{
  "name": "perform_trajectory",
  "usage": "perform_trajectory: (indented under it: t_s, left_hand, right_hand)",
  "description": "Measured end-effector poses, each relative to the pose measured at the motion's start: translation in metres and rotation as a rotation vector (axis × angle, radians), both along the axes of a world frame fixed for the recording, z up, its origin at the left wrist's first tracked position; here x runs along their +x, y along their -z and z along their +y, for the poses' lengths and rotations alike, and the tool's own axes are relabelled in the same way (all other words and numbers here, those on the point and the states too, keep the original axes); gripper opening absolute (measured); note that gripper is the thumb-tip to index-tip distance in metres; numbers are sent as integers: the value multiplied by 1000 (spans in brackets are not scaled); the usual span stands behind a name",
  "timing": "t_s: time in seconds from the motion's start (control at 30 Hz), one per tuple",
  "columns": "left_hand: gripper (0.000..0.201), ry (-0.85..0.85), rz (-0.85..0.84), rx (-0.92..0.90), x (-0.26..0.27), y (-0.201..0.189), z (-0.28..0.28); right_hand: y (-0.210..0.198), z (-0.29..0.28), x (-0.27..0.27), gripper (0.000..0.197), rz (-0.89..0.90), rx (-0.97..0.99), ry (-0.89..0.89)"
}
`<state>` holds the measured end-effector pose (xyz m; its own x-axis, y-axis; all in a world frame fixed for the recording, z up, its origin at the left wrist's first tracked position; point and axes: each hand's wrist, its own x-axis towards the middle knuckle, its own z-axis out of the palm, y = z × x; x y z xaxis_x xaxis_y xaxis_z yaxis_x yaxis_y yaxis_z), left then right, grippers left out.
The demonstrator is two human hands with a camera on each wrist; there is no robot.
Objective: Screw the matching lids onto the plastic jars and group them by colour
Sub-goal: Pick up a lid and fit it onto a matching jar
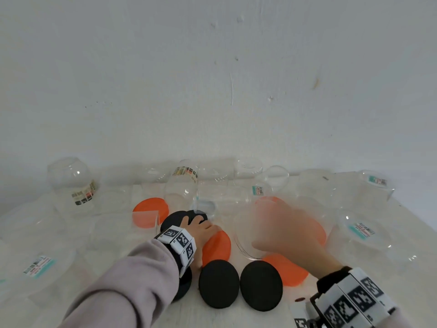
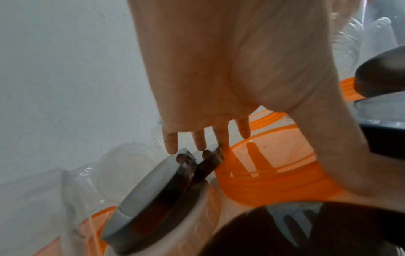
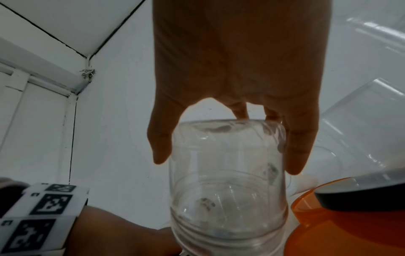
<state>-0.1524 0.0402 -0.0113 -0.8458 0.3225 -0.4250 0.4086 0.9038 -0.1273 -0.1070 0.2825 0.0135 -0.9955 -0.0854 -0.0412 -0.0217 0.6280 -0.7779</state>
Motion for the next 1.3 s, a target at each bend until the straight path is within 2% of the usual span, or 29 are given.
perform_trajectory:
  t_s: [0.13,0.27,0.4,0.47,0.73,0.9,1.13,1.3]
  left_hand:
    - [105,-1,20,49,2,-16,-6]
    - [105,-82,30,162,9,-33,-15]
    - [84,-165,67,359,14,-41,-22]
    - [82,-179,61,417,15,-41,-24]
    - [84,-87,27,321,11,-16,-2]
    - [84,-134,61,205,1,4,17]
    - [91,-251,65,97,-4,19,36]
    - [91,-267,74,105,-6,23,34]
  right_hand:
    - [1,6,2,118,9,8,57]
    - [1,8,3,117,32,-2,41]
    - [2,7,7,122,40,-25,23]
    - [2,6,9,120,29,-38,17]
    - [1,11,12,121,-9,33,43]
    - [3,14,13,120,-10,57,76]
    - [3,16,16,117,4,5,36]
    - [4,17,18,106,30,-81,31]
